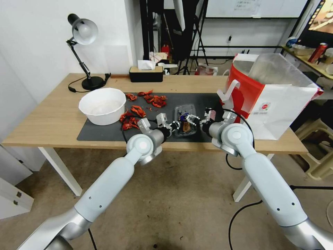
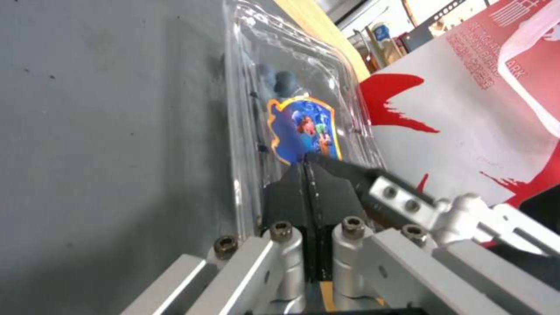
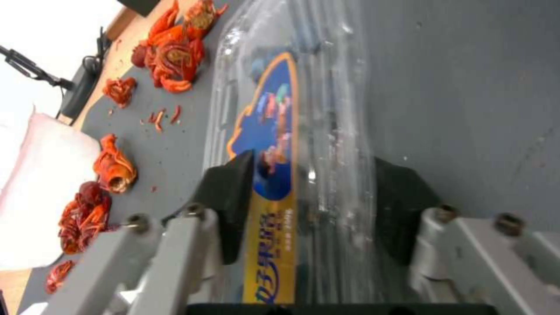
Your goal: Close the takeout container lid, then place the container into the takeout bag.
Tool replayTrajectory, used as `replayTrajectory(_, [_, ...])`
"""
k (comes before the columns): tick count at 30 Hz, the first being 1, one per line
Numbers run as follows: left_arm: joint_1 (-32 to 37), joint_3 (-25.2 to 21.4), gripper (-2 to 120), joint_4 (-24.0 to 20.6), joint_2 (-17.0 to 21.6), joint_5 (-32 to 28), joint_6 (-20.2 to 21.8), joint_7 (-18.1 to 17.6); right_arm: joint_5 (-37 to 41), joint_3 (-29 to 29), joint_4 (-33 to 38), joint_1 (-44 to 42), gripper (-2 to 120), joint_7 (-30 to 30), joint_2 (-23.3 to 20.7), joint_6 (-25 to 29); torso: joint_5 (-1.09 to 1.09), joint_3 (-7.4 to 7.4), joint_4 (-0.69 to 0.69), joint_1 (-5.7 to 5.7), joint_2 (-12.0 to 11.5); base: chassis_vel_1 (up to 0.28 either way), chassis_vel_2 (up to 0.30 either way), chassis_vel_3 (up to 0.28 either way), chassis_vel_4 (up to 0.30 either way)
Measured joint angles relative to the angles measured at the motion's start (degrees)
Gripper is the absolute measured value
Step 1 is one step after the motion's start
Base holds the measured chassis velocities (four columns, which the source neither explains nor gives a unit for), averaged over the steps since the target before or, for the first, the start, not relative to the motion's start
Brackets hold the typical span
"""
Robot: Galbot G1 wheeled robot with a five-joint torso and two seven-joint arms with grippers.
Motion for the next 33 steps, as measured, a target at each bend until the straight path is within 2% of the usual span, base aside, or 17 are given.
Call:
replayTrajectory(2, [0.0,0.0,0,-0.2,0.1,0.0,0.0,0.0,0.3,0.0,-0.3,0.0,34,0.2,0.2,-0.2,0.0,0.0,0.0,0.0,0.0,0.0,0.0,0.0,0.0])
replayTrajectory(3, [0.0,0.0,0,-0.2,0.1,0.0,0.0,0.0,0.3,0.0,-0.3,0.0,34,0.2,0.2,-0.2,0.0,0.0,0.0,0.0,0.0,0.0,0.0,0.0,0.0])
replayTrajectory(5, [0.0,-0.1,0,-0.2,0.1,0.0,-0.1,0.0,0.4,0.0,-0.7,0.1,24,0.2,0.2,-0.2,0.0,0.0,0.0,0.0,0.0,0.0,0.0,0.0,0.0])
replayTrajectory(7, [-0.1,-0.1,0,-0.2,0.1,0.0,-0.1,0.1,0.5,0.1,-0.8,0.1,21,0.1,0.3,-0.2,0.0,0.0,0.0,0.0,0.0,0.0,0.0,0.0,0.0])
replayTrajectory(9, [-0.1,-0.1,0,-0.2,0.1,0.0,-0.2,0.1,0.8,0.3,-1.1,0.1,8,0.1,0.4,-0.2,0.0,-0.01,0.0,0.0,0.0,0.0,0.0,0.0,0.0])
replayTrajectory(13, [-0.1,-0.5,0,-0.2,0.1,-0.1,-0.2,0.4,0.8,0.4,-1.3,0.1,1,-0.2,0.5,-0.1,0.0,-0.01,0.01,0.0,0.0,0.0,0.0,0.0,0.0])
replayTrajectory(18, [0.6,-1.5,0,-1.5,0.6,-0.5,-0.5,1.2,0.5,0.5,-1.4,0.0,0,-0.4,0.6,0.1,0.0,-0.01,0.0,0.0,0.0,0.0,0.0,0.0,0.0])
replayTrajectory(27, [4.3,-6.2,0,-7.8,3.8,-1.3,-1.0,1.7,0.4,1.5,-1.1,-0.5,0,-1.3,0.3,0.4,-0.01,0.0,0.0,0.0,0.0,0.0,0.0,0.0,0.0])
replayTrajectory(29, [9.0,-10.3,4,-13.5,6.3,1.4,-1.0,1.6,0.4,1.9,0.3,-0.9,0,-1.8,0.0,0.5,-0.01,0.0,-0.01,0.01,0.0,0.0,0.0,0.0,0.0])
replayTrajectory(30, [9.0,-10.3,4,-13.5,6.3,1.4,-1.0,1.6,0.4,1.9,0.3,-0.9,0,-1.8,0.0,0.5,-0.01,0.0,-0.01,0.01,0.0,0.0,0.0,0.0,0.0])
replayTrajectory(33, [14.6,-13.7,17,-18.5,8.6,6.4,-1.5,1.8,0.4,2.4,1.7,-1.0,0,-2.6,-0.3,0.8,-0.01,0.0,0.01,0.0,0.0,0.0,0.0,0.0,0.0])
